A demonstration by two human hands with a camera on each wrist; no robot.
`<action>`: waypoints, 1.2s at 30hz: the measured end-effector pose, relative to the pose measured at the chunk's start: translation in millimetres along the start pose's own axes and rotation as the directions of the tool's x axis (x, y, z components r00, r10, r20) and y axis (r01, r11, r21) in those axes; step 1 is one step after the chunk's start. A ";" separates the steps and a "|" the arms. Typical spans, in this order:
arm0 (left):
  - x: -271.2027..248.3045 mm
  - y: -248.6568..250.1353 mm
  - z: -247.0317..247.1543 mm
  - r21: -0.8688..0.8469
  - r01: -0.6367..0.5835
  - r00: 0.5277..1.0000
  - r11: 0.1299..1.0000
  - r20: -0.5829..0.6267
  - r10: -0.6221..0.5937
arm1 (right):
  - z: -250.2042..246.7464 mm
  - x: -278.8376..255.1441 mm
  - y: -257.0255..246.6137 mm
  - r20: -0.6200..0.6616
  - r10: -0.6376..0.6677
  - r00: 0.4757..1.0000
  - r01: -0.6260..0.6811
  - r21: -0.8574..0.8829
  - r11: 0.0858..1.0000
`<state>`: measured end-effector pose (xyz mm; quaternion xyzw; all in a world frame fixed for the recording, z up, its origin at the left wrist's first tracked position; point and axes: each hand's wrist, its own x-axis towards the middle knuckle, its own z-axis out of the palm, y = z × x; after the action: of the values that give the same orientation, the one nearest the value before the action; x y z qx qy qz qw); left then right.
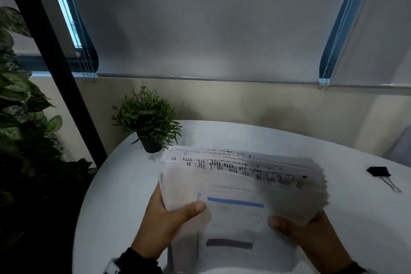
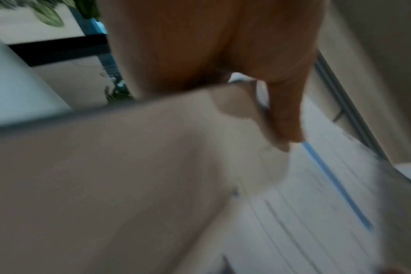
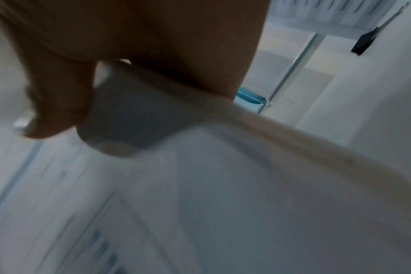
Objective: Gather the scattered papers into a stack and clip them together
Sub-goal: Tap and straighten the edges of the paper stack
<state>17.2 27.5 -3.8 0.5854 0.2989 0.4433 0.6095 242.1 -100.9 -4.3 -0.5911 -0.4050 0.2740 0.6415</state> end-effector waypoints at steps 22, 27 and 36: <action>11.1 15.6 6.4 0.020 -0.055 0.998 0.998 0.036 0.055 | -4.6 9.0 -12.3 -0.002 -0.110 0.994 0.110 0.090 0.990; 14.8 25.1 9.5 0.044 -0.135 0.988 0.990 -0.070 0.138 | 9.8 9.8 -29.7 -0.013 -0.139 0.990 0.140 0.111 0.984; 13.6 22.1 6.9 0.045 -0.083 0.996 0.996 0.044 0.081 | 12.1 12.4 -19.6 -0.147 -0.137 0.980 0.148 0.071 0.986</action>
<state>24.9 34.8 20.9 0.6205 0.2723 0.4483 0.5830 235.8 -87.1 17.0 -0.5520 -0.3881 0.2008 0.7102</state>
